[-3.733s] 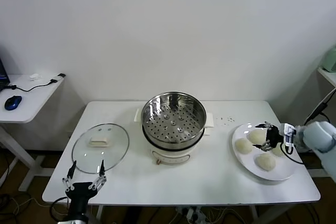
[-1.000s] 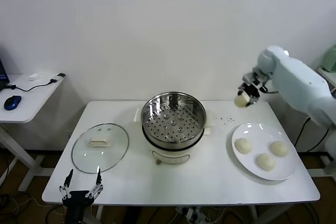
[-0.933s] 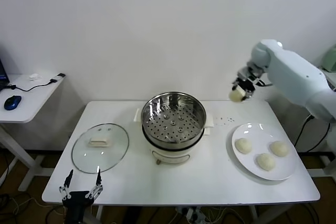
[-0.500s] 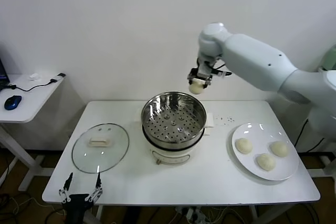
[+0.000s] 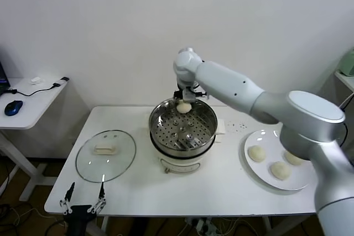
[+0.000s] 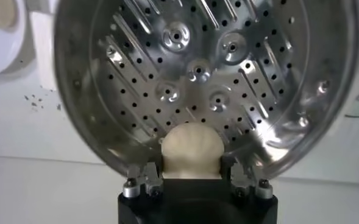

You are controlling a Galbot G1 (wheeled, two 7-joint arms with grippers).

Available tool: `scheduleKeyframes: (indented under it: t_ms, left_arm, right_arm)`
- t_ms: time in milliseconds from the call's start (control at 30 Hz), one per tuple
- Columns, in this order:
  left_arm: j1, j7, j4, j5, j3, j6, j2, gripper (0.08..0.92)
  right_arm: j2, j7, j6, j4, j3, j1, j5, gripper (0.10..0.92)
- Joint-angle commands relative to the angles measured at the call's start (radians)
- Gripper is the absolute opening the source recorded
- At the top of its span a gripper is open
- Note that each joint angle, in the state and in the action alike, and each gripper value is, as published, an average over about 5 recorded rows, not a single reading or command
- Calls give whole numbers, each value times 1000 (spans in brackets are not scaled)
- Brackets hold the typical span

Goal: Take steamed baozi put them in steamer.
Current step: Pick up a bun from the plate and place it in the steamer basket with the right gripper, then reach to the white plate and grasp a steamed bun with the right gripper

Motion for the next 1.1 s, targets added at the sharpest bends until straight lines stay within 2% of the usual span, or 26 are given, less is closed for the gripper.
scheduleKeyframes:
  t_ms: [33,333,600,767,867,967,1033,1100]
  left_arm:
    - [0,-1,5,-2,1,-1,0,823]
    - [-7,0,13,0,3,1,1,823]
    - [-7,-1,15,1,2,0,0,823]
    - [-10,-1,13,6,4,2,-4,823]
    - [-13,-2,11,8,5,3,-7,823]
    - [-11,-2,7,8,4,3,-6,823]
    - [-8,-2,4,8,4,3,-5,823]
    - [-5,-2,-1,7,4,4,-4,823]
  right_arm:
    - [75,44,40,-132,39,-66,-129,602]
    - [81,53,43,-166,41,-82,-114,621]
    - [69,37,50,-138,33,-58,-48,804]
    - [6,-21,44,-29,12,-4,50,822]
    - [-46,-55,27,40,-2,44,141,823]
    - [-115,-88,-27,106,-31,113,294,823]
    - [-182,-104,-109,147,-86,183,440,823]
    - [-264,-88,-248,181,-187,265,650,823]
